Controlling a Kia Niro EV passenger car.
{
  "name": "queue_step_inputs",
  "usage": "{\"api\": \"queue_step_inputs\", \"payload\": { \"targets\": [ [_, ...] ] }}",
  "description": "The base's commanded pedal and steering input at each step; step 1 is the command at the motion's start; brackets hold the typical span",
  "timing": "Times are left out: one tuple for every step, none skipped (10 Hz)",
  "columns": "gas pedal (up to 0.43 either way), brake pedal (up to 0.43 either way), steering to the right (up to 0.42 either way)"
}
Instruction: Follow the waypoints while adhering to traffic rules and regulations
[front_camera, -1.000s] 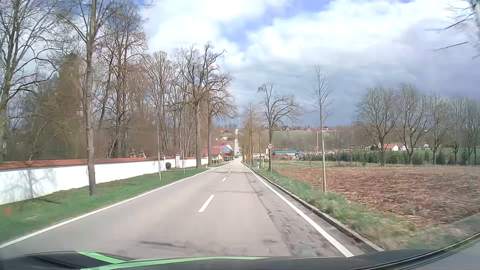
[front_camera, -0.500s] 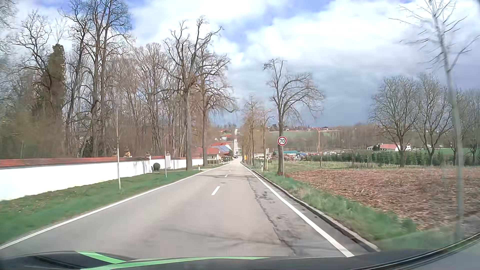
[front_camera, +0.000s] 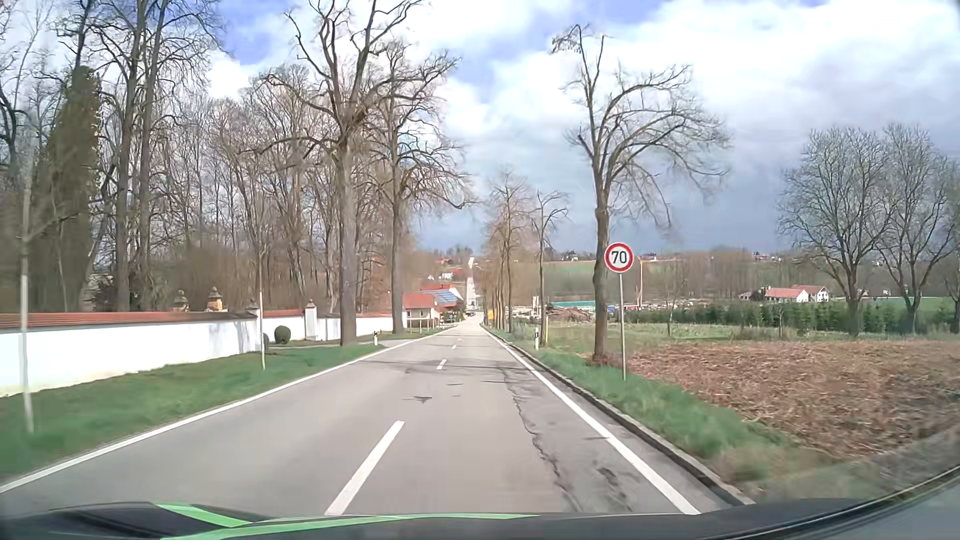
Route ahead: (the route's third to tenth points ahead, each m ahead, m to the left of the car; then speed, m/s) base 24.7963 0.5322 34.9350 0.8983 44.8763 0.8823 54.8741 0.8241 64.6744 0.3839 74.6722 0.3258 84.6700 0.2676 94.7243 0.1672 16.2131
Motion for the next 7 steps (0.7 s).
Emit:
{"api": "queue_step_inputs", "payload": {
  "targets": [
    [0.0, 0.0, 0.0],
    [0.0, 0.0, 0.0],
    [0.0, 0.0, 0.0],
    [0.0, 0.0, 0.0],
    [0.0, 0.0, -0.001],
    [0.0, 0.0, -0.001],
    [0.0, 0.0, -0.001]
  ]
}}
